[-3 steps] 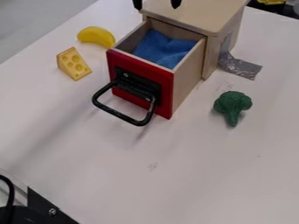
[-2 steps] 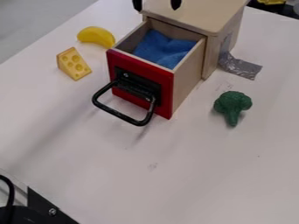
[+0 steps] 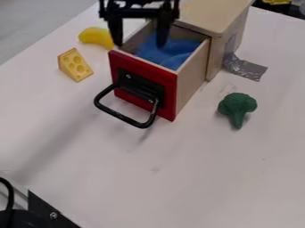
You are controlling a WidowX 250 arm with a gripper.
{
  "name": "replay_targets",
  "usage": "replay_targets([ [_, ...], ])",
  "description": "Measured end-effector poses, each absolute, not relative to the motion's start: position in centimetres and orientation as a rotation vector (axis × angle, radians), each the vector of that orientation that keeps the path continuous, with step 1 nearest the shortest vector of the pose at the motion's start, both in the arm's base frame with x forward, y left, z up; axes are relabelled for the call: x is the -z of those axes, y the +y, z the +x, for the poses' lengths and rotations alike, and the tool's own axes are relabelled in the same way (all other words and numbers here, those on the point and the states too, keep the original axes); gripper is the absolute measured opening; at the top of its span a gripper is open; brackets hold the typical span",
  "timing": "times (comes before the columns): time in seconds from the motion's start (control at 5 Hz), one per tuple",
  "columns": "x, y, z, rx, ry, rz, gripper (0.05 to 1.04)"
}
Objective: Closed the drawer
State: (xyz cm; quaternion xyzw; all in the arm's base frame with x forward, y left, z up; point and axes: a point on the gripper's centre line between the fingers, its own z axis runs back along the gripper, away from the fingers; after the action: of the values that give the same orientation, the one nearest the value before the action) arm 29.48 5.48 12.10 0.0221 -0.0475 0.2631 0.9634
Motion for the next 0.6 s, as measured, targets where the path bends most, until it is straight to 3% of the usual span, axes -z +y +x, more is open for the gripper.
replay_targets([
  [0.4,-9.8,5.8,25.3,-0.391,-0.111,0.053,0.997],
  [0.6,-5.0,7.6,26.2,-0.397,-0.082,0.132,0.998],
])
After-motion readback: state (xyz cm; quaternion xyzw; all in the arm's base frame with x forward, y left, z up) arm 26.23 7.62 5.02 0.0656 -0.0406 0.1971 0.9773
